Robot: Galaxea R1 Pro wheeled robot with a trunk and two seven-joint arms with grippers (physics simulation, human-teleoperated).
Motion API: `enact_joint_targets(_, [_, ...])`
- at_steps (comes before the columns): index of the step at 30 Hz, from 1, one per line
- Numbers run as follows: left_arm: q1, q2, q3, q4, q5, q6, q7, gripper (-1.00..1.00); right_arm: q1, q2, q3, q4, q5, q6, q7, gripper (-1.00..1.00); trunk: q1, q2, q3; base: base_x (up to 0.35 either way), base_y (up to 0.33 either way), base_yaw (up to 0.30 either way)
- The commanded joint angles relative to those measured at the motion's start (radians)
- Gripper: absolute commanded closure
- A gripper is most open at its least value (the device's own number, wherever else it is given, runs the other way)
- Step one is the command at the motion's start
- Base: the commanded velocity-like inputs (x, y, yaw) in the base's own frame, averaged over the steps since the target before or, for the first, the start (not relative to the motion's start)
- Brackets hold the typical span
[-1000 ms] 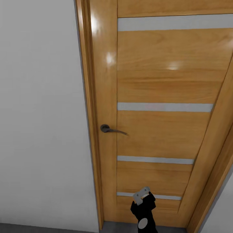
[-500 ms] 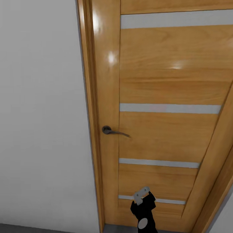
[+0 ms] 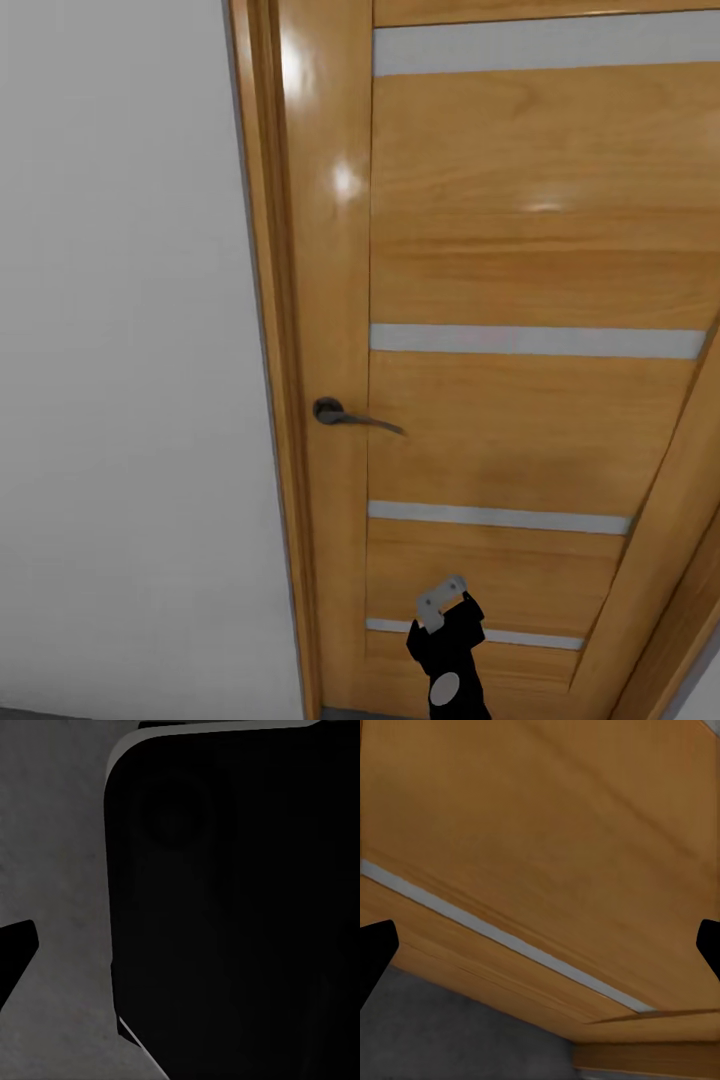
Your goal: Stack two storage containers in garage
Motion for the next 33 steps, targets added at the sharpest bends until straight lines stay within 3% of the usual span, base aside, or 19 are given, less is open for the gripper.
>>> enact_joint_targets(1, [0.000,0.000,0.000,0.000,0.001,0.001,0.001,-1.00,-0.001,0.000,0.001,0.000,0.003,0.007,-0.003,-1.00,0.000,-0.001,-0.001,0.074,-0.005,0.000])
enact_joint_targets(23, [0.000,0.000,0.000,0.000,0.000,0.001,0.001,-1.00,-0.001,-0.001,-0.001,0.000,0.004,0.008,-0.003,-1.00,0.000,-0.001,-0.001,0.075,-0.030,0.000])
enact_joint_targets(33, [0.000,0.000,0.000,0.000,-0.001,0.001,0.001,-1.00,-0.001,-0.002,-0.001,0.000,0.004,0.008,-0.003,-1.00,0.000,-0.001,-0.001,0.179,0.000,0.000])
